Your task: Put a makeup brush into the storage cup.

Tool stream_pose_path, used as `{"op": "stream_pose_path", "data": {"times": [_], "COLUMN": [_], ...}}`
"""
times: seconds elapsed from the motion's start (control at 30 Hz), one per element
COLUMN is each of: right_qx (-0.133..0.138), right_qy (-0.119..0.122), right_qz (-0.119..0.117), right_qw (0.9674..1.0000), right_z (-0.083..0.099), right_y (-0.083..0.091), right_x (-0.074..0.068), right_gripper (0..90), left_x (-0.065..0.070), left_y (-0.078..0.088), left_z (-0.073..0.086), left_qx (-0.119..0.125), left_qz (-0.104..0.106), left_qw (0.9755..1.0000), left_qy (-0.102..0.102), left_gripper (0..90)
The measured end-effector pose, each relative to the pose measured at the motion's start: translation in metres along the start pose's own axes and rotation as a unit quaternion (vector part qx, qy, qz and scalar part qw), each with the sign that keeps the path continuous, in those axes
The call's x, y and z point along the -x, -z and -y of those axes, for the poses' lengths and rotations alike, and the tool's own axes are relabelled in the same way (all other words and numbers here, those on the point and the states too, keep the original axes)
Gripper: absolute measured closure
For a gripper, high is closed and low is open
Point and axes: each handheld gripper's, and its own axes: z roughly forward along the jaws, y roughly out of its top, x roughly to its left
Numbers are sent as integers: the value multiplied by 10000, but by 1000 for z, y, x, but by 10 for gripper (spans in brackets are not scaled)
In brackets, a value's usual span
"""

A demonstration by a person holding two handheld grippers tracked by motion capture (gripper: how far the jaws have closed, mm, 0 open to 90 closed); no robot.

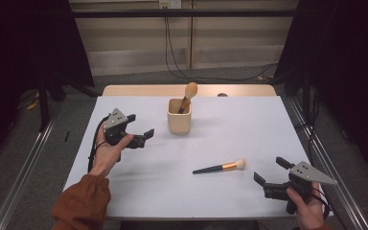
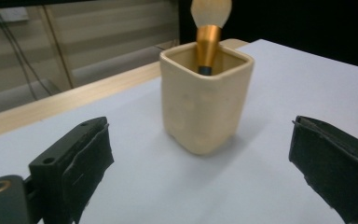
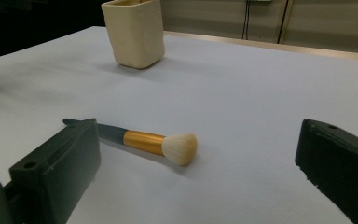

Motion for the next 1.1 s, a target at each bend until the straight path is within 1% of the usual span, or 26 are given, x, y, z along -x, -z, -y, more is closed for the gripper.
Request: {"op": "stream_pose_path", "data": {"times": [0.1, 0.13, 0.17, 0.23, 0.27, 0.33, 0.43, 0.5, 0.53, 0.57, 0.63, 0.73, 0.83, 0.9, 0.97, 1.1], "right_qx": [13, 12, 12, 23, 20, 14, 4, 3, 3, 8, -12, -8, -12, -9, -6, 2], "right_qy": [6, -3, -15, -10, -9, 3, -13, 7, 11, 22, 15, 19, -5, 3, 5, 14], "right_qz": [-15, -9, 2, 3, 3, -8, 16, 11, 6, 7, 11, 11, 28, 30, 23, 23], "right_qw": [10000, 10000, 10000, 10000, 10000, 10000, 10000, 10000, 10000, 10000, 10000, 10000, 10000, 10000, 10000, 10000], "right_z": [0, 0, 0, 0, 0, 0, 0, 0, 0, 0, -1, -1, -1, -1, -1, -1], "right_y": [0, 0, 0, 0, 0, 1, 0, 0, 0, -1, -2, -3, -4, -4, -4, -4], "right_x": [-1, 0, 0, 0, 0, -1, 0, 0, 0, 0, 0, -1, -1, 0, -1, 0], "right_gripper": [0, 0, 0, 0, 0, 0, 0, 0, 0, 0, 0, 0, 0, 0, 0, 0], "left_x": [5, 6, 8, 10, 12, 14, 17, 19, 22, 24, 29, 34, 35, 36, 38, 41], "left_y": [5, 8, 9, 13, 16, 21, 28, 33, 37, 40, 46, 55, 64, 71, 77, 89], "left_z": [4, 6, 8, 11, 13, 15, 15, 16, 17, 17, 18, 21, 25, 29, 33, 42], "left_qx": [27, -16, -27, -54, -21, 8, 96, 38, 53, 42, 18, 93, 121, 147, 162, 95], "left_qz": [-20, -22, 25, 26, 35, -12, -54, -118, -184, -210, -122, -72, -88, -100, -188, -180], "left_qw": [10000, 10000, 9999, 9998, 9997, 9999, 9998, 9998, 9997, 9997, 9999, 9999, 9999, 9998, 9996, 9997], "left_qy": [41, 47, 95, 174, 220, 163, 180, 126, 165, 148, 69, 66, 34, 99, 128, 92], "left_gripper": [44, 37, 33, 33, 34, 35, 35, 34, 34, 38, 46, 40, 39, 39, 39, 40]}}
